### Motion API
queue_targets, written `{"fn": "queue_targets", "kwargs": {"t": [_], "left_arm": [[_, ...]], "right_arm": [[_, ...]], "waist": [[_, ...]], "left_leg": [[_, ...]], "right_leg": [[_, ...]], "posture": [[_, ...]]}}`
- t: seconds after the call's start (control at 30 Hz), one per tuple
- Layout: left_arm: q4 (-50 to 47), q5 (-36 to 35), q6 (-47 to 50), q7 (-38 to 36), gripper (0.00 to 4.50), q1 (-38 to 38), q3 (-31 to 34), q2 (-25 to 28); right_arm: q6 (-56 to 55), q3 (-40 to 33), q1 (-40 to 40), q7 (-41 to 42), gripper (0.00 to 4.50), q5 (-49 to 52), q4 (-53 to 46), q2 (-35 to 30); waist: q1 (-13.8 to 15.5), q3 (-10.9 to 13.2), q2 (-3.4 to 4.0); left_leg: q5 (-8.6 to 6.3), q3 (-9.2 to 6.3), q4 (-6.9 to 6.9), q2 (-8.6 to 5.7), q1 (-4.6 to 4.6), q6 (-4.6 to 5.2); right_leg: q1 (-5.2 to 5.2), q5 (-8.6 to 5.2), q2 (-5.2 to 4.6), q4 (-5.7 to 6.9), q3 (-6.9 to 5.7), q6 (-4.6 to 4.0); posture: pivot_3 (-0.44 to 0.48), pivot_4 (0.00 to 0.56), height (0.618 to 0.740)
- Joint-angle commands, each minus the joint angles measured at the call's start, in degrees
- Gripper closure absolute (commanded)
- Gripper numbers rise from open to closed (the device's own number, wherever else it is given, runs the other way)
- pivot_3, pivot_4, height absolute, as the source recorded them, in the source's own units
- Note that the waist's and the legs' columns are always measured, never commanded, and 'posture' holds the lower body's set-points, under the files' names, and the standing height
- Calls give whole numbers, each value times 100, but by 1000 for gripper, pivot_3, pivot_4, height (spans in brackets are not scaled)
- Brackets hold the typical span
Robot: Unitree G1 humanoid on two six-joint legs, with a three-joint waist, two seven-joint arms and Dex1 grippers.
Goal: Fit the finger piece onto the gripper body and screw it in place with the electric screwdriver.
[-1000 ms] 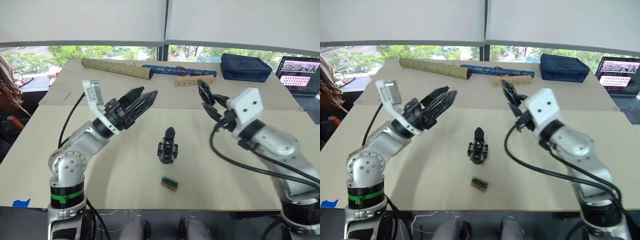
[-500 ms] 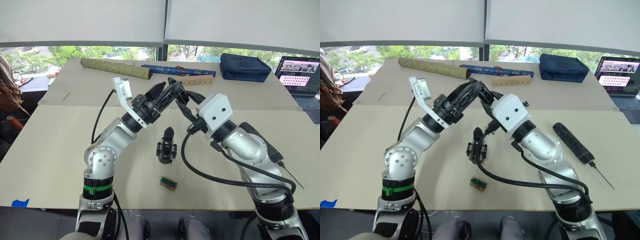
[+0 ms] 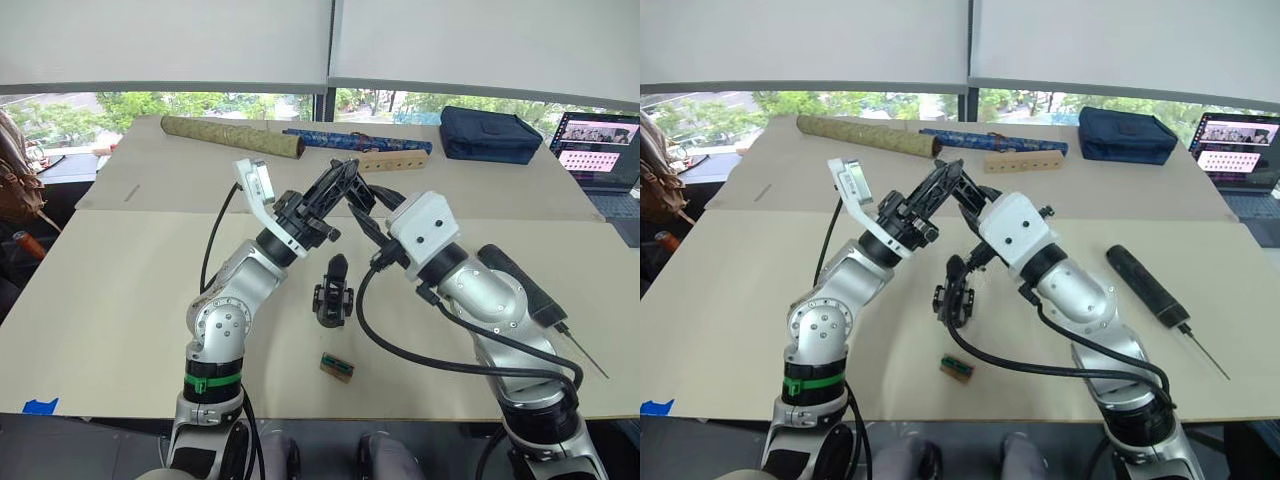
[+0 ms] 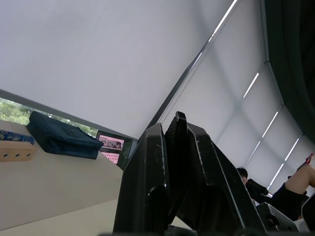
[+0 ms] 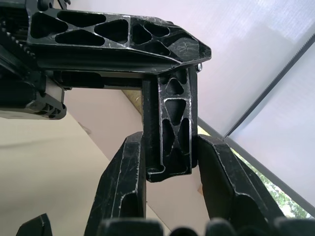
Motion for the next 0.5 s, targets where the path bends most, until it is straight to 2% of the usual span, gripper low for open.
{"fn": "queue_targets", "kwargs": {"t": [0.03,0.13,0.17,0.27,0.37,0.4,0.43,0.5], "left_arm": [[-276,-22,-167,26,4449,11,43,-92],[-306,-45,-173,14,4449,36,44,-116],[-311,-56,-169,-1,4449,34,47,-112],[-242,-205,-155,-97,4449,-78,203,-29],[-128,-608,105,-232,4449,-201,541,316],[-74,-789,252,-410,4449,-252,643,544],[-14,-915,407,-596,4449,-303,716,783],[89,-1160,958,-1319,4449,-364,755,1597]], "right_arm": [[-62,-60,41,41,3396,-92,-219,23],[-89,-210,109,103,3396,24,-219,56],[-85,-286,115,154,2337,135,-227,82],[-247,-721,54,642,1318,762,-248,10],[-308,-1282,-13,1288,286,1465,-249,-305],[7,-1540,-79,1503,9,1906,-227,-443],[372,-1767,-135,1739,0,2387,-212,-619],[1196,-2185,-196,2268,0,3453,-206,-1136]], "waist": [[3,0,0],[4,0,0],[4,0,0],[0,0,0],[2,1,0],[-1,1,0],[-3,1,0],[-9,2,2]], "left_leg": [[0,0,0,0,0,0],[0,0,1,-1,-1,1],[0,-1,1,-1,-1,1],[0,-1,0,-1,-2,1],[0,-2,1,0,-2,2],[1,-2,0,0,-1,3],[0,-3,0,1,0,3],[0,-2,-1,3,0,4]], "right_leg": [[0,0,0,0,0,0],[0,0,0,-1,0,0],[0,0,0,-1,0,0],[-1,0,0,-1,1,-1],[0,1,0,-1,0,-1],[0,1,0,-2,1,-2],[1,1,0,-2,0,-2],[-2,2,1,2,1,-4]], "posture": [[0,150,740],[0,150,740],[0,150,740],[0,150,740],[0,150,740],[0,150,740],[0,150,740],[0,150,740]]}}
